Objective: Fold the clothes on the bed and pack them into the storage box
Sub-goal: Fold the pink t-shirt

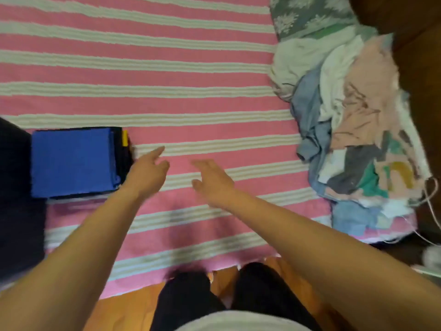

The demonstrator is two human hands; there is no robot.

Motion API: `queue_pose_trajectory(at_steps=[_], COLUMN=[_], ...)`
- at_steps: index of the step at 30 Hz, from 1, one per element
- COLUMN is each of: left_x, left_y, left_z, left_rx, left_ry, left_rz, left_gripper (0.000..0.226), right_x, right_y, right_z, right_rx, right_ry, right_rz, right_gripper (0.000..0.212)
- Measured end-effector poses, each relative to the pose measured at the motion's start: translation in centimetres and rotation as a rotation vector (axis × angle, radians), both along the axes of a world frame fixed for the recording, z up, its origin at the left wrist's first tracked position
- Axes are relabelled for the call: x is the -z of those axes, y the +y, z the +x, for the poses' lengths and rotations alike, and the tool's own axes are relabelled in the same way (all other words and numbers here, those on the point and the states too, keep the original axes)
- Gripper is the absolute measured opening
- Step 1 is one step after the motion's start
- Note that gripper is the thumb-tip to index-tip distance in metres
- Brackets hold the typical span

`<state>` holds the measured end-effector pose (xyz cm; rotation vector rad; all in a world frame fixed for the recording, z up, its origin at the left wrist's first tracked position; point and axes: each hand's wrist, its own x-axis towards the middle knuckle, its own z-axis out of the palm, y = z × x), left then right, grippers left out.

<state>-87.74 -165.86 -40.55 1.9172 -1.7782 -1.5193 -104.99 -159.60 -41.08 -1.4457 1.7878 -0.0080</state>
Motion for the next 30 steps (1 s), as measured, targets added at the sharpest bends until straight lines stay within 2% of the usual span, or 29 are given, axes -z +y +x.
queue_pose_trajectory(at_steps=[4,8,12,16,20,24,27,30], left_x=[-6.4,-10.4,-11.3,-10.5,-10.7,-12.0,-12.6,-12.8], left_y=[6.4,9.9,12.4,15.8,18.8,20.1,21.0,22.2], left_z=[-10.2,-18.5,-25.8,-31.0,-33.0,-34.0,-34.9,-35.5], left_rx=[0.109,0.183,0.168,-0.067,-0.186,-0.307,-0.357,-0.389], left_ry=[0.217,0.242,0.227,0.213,0.160,0.143,0.159,0.192], left_rz=[0.089,0.115,0.098,0.175,0.288,0.235,0.231,0.235], left_gripper=[0.033,0.029,0.025,0.021,0.021,0.022,0.022,0.022], right_x=[-5.3,-8.8,-8.3,-4.2,-0.1,3.1,3.2,2.1], right_y=[9.9,18.1,23.2,25.1,25.2,23.6,23.0,23.5], right_z=[-15.5,-28.6,-40.0,-48.9,-53.3,-55.2,-55.1,-54.9], right_rx=[0.328,0.523,0.540,0.532,0.434,0.287,0.447,0.587], right_ry=[0.069,0.163,0.217,0.193,0.246,0.289,0.188,-0.015], right_rz=[0.008,0.011,0.079,0.144,0.185,0.319,0.178,-0.042], right_gripper=[0.046,0.033,0.026,0.037,0.043,0.058,0.066,0.052])
